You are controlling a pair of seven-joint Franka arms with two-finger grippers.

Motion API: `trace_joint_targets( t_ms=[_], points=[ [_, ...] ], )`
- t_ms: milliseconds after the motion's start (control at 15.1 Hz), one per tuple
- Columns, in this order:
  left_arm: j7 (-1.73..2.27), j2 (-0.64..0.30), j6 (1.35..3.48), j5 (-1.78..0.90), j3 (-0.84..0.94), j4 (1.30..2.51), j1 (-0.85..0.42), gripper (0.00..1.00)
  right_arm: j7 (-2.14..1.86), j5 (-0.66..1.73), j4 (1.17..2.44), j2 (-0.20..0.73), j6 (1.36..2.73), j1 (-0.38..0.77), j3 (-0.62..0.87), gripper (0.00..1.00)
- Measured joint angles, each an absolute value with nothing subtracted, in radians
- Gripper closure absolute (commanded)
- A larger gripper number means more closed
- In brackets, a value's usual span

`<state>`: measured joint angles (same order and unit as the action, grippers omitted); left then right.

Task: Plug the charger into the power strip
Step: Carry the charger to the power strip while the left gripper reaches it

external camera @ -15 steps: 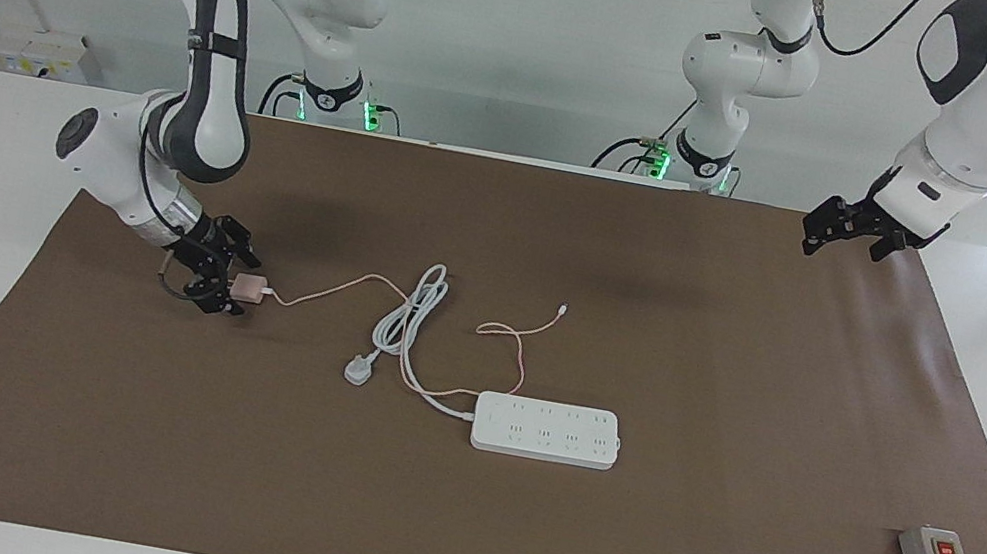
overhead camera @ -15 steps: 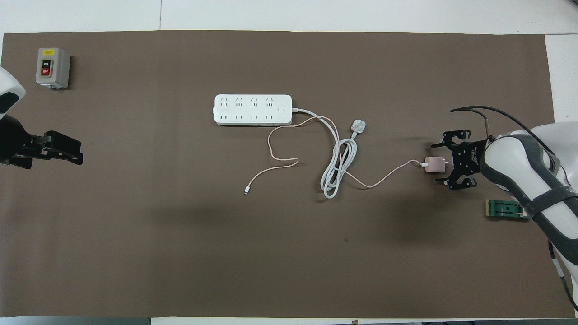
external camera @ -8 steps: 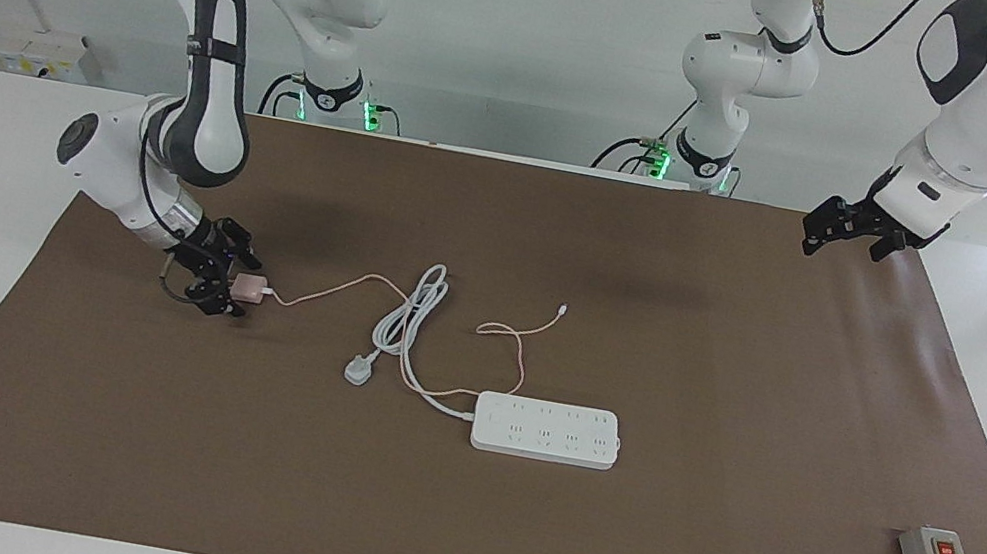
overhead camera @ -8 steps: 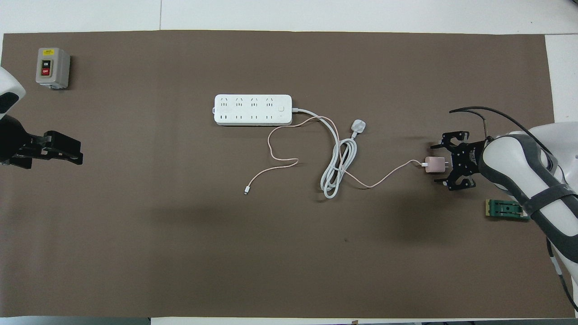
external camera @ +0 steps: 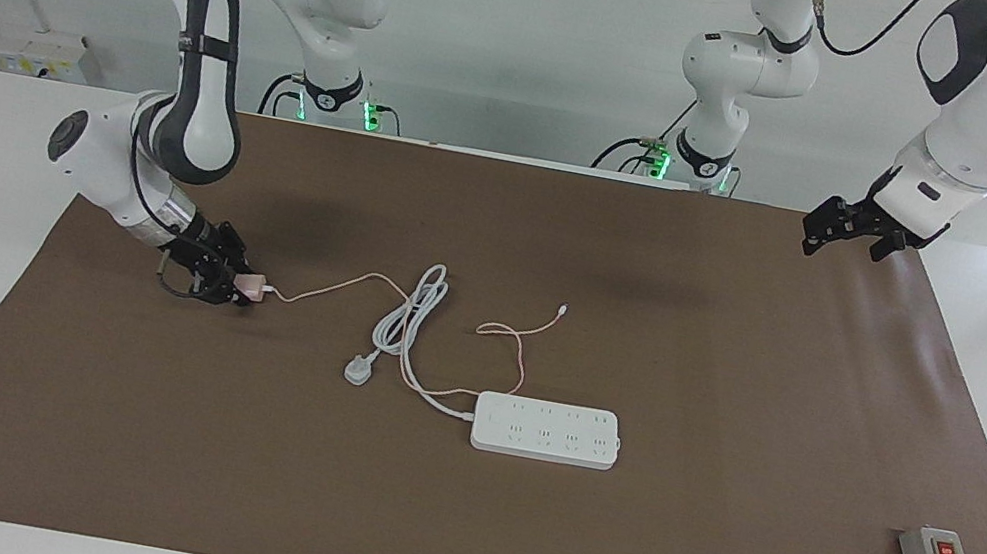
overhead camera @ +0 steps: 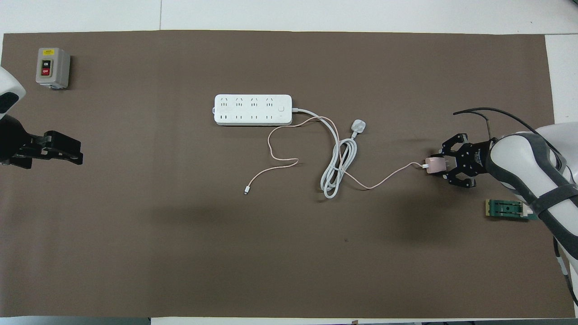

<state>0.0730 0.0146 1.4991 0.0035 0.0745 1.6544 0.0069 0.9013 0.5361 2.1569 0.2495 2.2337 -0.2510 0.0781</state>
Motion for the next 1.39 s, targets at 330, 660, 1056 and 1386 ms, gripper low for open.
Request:
trace_joint_targets(
  t_ms=[330, 660, 1056, 1386],
  points=[
    [0.073, 0.015, 1.499, 0.004, 0.074, 1.654, 0.007, 0.00, 0.895, 0.536, 2.025, 0.250, 2.129, -0.250, 0.082, 1.00],
    [0.073, 0.015, 1.499, 0.004, 0.074, 1.654, 0.007, 0.00, 1.014, 0.536, 1.808, 0.242, 1.972, -0.196, 0.085, 1.00],
    [0.073, 0.015, 1.502, 0.002, 0.074, 1.653, 0.007, 0.00, 1.302, 0.536, 1.698, 0.228, 1.953, 0.064, 0.091, 1.00],
    [0.072, 0.014, 1.508, -0.282, 0.066, 1.662, 0.047, 0.00, 1.538, 0.470, 1.697, 0.229, 2.061, 0.220, 0.091, 1.00]
  ],
)
